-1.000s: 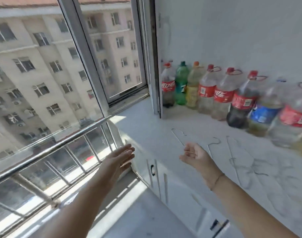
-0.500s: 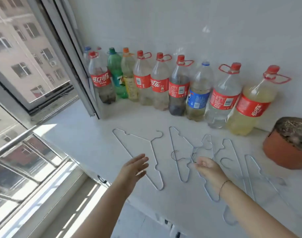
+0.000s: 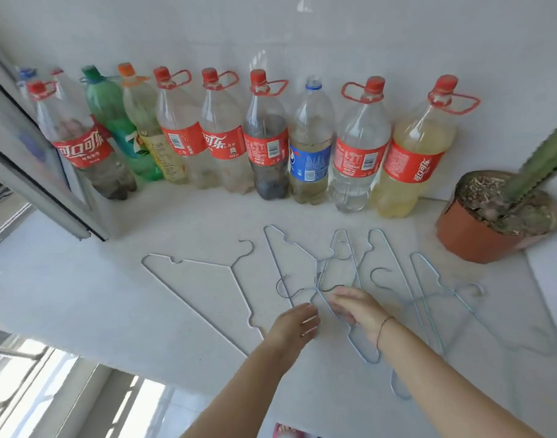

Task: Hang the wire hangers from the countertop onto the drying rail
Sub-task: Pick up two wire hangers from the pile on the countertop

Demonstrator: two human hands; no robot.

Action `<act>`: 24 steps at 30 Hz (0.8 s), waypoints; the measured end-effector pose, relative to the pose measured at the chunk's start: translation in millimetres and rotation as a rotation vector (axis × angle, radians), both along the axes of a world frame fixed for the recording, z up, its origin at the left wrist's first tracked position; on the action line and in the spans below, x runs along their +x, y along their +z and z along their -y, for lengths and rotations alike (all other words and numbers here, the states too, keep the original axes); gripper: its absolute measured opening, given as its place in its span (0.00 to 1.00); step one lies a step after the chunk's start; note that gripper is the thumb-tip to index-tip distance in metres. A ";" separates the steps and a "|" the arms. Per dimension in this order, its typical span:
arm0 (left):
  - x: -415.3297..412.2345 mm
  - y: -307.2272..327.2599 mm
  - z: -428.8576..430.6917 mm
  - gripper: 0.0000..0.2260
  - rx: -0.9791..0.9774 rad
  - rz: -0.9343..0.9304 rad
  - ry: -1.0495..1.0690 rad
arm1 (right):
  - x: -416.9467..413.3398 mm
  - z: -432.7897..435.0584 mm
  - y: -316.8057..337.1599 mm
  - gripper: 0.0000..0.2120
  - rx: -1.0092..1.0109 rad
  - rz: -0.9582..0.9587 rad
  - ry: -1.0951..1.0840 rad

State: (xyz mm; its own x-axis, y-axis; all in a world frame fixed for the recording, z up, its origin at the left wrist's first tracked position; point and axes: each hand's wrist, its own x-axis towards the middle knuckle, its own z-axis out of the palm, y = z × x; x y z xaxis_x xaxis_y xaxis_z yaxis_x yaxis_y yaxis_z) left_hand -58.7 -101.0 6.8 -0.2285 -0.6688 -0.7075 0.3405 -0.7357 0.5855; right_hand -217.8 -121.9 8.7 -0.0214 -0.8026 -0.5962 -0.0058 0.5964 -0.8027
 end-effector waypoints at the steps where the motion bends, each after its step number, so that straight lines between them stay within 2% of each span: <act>1: -4.4 0.3 3.4 0.03 -0.007 -0.008 -0.030 | 0.7 -0.8 2.8 0.05 0.026 0.023 0.003; 4: -9.6 2.8 11.8 0.03 -0.047 -0.013 -0.119 | 2.9 -3.5 3.8 0.03 0.080 0.044 0.011; 7: -6.2 -2.1 17.2 0.07 -0.062 0.000 -0.179 | 3.1 -9.4 8.0 0.07 0.090 0.072 -0.010; 10: -2.7 -11.0 22.4 0.05 -0.049 -0.004 -0.207 | -2.4 -16.6 9.9 0.07 0.073 0.128 -0.052; 13: -4.9 -13.3 30.3 0.05 -0.049 -0.002 -0.219 | -22.1 -22.6 12.7 0.09 0.034 0.109 -0.176; 19: -24.3 -2.4 41.8 0.08 -0.072 -0.031 -0.231 | -99.9 -52.9 13.0 0.08 0.007 0.034 -0.580; 24: -40.6 8.1 41.8 0.10 -0.126 0.014 -0.253 | -125.7 -72.3 -4.6 0.08 0.080 0.167 -0.670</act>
